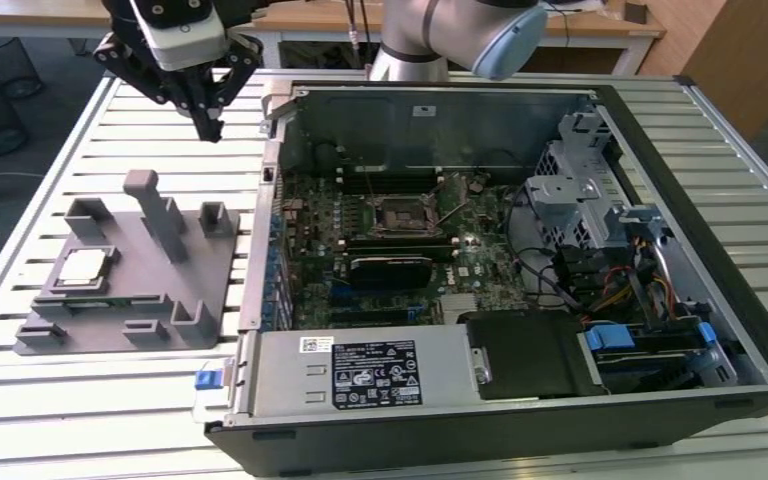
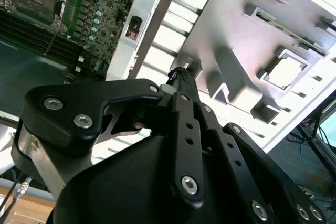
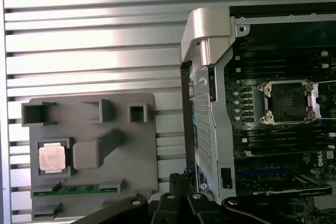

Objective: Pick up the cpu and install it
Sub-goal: 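Reach for the cpu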

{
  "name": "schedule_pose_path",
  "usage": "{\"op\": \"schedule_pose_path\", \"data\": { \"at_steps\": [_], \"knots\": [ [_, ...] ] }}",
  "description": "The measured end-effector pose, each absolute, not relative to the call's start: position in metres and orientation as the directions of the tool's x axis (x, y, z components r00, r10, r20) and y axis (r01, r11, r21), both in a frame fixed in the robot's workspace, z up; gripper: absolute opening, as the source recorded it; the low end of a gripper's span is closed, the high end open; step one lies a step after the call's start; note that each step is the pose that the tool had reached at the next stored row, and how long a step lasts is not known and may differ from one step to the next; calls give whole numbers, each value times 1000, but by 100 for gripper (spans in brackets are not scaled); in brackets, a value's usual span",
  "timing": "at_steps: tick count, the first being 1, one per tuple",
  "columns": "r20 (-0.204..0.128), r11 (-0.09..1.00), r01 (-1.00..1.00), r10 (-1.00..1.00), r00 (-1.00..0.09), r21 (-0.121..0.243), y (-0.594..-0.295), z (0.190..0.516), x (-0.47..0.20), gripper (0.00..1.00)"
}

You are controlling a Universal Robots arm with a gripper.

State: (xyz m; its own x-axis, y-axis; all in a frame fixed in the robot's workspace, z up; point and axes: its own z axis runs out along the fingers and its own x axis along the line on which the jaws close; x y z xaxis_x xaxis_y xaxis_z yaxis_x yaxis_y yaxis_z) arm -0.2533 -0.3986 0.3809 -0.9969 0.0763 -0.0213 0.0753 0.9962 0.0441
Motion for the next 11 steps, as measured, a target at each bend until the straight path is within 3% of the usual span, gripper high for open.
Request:
{"op": "schedule_pose_path", "data": {
  "at_steps": [11],
  "knots": [
    [-21,996,75,76,-997,44,-399,380,-268,11]
  ]
}}
